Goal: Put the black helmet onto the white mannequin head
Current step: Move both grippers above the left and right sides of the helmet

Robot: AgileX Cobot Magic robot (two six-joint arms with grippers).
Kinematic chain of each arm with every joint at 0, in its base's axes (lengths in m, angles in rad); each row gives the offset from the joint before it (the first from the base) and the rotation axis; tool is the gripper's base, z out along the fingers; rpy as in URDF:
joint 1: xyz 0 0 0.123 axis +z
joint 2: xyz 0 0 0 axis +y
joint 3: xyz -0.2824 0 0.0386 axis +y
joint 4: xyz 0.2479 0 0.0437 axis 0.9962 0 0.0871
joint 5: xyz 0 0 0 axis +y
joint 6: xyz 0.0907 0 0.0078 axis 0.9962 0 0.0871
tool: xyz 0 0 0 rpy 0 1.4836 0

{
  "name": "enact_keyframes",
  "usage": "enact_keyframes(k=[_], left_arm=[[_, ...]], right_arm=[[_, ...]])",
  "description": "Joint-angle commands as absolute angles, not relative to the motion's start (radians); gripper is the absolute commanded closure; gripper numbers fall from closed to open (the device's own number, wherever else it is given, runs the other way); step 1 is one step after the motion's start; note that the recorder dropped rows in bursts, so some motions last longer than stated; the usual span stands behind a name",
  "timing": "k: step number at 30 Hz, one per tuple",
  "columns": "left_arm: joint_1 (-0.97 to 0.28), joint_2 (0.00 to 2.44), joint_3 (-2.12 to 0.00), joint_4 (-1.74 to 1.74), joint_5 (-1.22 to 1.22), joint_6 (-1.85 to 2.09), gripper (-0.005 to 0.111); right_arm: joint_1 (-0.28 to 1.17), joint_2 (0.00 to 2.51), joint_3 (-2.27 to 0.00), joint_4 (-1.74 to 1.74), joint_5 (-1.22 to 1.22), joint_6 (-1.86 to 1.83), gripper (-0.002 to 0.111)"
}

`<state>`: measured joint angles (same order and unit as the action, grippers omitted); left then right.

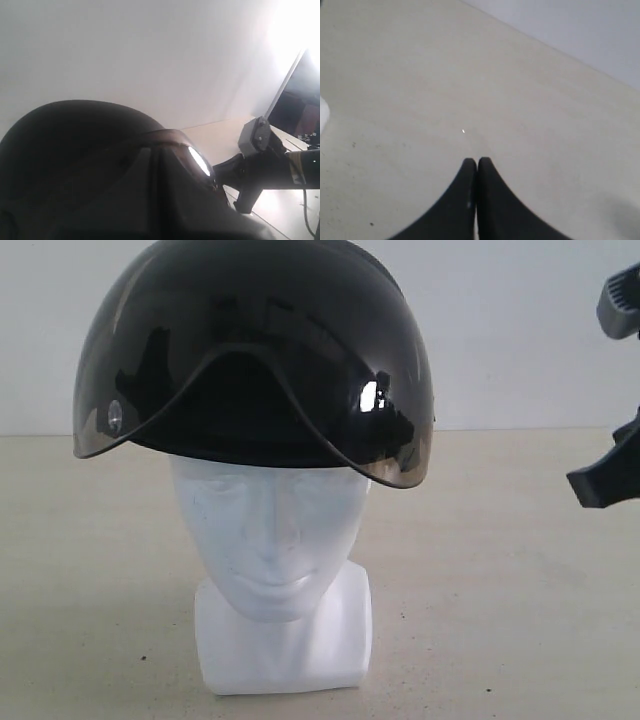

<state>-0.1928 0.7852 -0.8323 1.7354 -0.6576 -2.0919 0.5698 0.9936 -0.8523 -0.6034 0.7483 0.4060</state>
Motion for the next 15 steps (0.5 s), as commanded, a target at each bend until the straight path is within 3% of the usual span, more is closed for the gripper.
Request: enact_keyframes(k=[1,15], left_arm=[[-0.195,0.800,-0.838,1.744,-0.668,-2.101,0.102],[-0.195,0.800,-0.838,1.744,-0.668,-2.101,0.102]], right_arm=[[0.567,0.970,-0.850,-0.555,0.655,0.430,0.108],[0.567,0.967,-0.850,-0.545,0.457,0.436,0.108]])
